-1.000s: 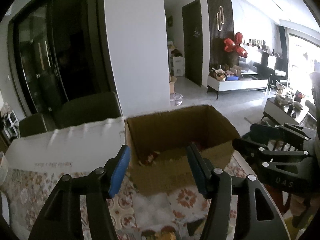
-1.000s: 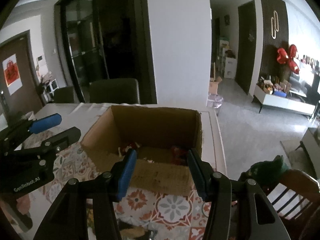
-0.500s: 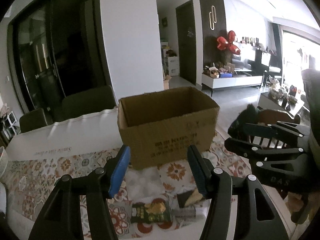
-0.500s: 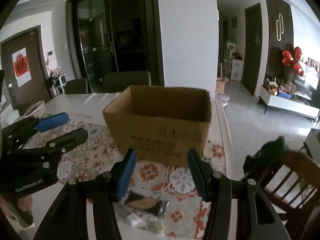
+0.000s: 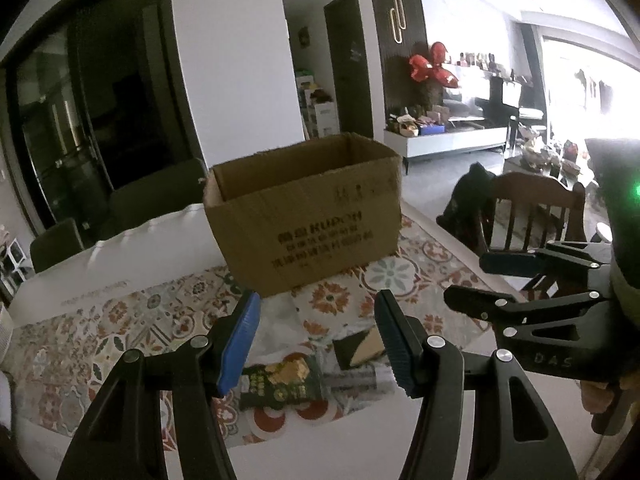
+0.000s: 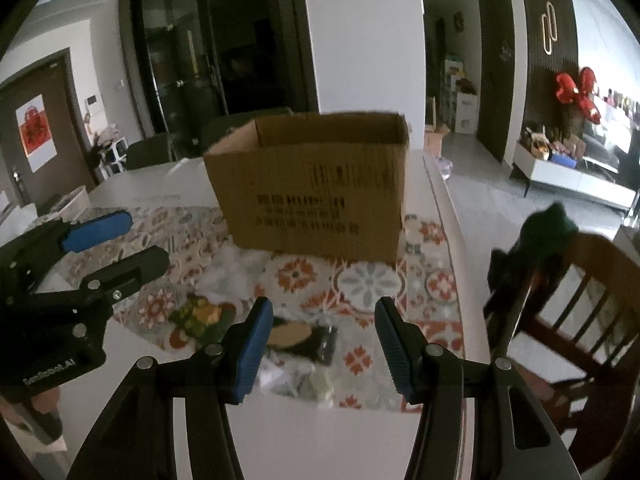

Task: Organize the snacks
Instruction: 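Move both open tools back from the box to the snack pile, then grasp the white stick snack with the left tool while the right tool grasps the pale green candy, then carry both snacks over the cardboard box and release them inside, then move both open tools back from the box toward the remaining snacks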

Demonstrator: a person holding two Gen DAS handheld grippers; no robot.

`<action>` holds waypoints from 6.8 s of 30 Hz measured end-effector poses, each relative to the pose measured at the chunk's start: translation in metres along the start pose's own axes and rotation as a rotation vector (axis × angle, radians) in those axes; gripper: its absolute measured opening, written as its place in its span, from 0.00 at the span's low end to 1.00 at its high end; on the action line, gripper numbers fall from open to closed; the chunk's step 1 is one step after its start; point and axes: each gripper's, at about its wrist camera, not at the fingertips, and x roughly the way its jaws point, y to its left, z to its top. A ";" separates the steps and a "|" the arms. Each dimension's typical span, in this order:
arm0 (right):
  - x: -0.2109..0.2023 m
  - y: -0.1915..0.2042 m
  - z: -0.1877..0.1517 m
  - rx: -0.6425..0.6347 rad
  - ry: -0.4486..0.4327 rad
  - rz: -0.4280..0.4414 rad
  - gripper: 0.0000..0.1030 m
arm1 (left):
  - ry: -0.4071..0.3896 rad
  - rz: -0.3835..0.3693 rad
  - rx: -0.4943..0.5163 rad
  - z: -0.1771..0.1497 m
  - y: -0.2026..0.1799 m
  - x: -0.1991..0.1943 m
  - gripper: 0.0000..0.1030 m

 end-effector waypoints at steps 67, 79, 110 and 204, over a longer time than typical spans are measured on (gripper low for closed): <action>0.054 0.018 -0.068 0.202 0.155 -0.054 0.20 | 0.305 -0.337 0.288 -0.065 -0.015 0.106 0.59; 0.050 0.006 -0.071 0.241 0.148 -0.045 0.20 | 0.335 -0.345 0.150 -0.070 -0.021 0.098 0.23; 0.013 0.013 -0.027 0.173 0.016 -0.007 0.20 | 0.118 -0.269 -0.122 -0.016 0.016 0.039 0.20; 0.043 0.041 0.064 -0.105 0.108 0.003 0.89 | 0.230 0.154 -0.357 -0.001 0.088 0.022 0.78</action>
